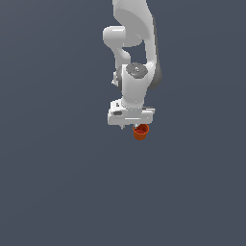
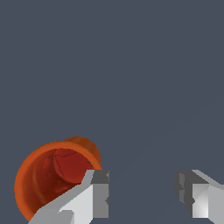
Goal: Pick up the object and move it to a goal position.
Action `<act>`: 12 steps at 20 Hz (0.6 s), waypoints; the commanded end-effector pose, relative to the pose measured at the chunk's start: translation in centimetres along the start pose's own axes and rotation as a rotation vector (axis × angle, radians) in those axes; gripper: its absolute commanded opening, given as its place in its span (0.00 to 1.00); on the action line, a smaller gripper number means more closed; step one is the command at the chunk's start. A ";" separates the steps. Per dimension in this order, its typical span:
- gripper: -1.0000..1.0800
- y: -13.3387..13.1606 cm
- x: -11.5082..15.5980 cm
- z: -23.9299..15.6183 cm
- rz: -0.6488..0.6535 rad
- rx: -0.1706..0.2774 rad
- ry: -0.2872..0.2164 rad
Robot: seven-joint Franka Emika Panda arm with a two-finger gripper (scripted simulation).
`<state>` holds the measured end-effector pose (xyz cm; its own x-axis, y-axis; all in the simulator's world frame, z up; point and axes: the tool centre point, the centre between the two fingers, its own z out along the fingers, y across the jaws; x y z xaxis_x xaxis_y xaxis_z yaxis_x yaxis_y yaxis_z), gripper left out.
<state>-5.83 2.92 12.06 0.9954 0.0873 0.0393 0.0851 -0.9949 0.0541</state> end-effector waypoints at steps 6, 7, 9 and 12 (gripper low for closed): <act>0.62 -2.6 -2.5 1.3 -0.052 -0.005 0.019; 0.62 -2.8 -2.7 1.4 -0.056 -0.005 0.020; 0.62 -3.1 -3.0 1.6 -0.062 -0.005 0.022; 0.62 -3.3 -3.2 1.6 -0.065 -0.005 0.024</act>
<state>-9.10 5.75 10.16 0.9868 0.1515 0.0577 0.1479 -0.9870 0.0625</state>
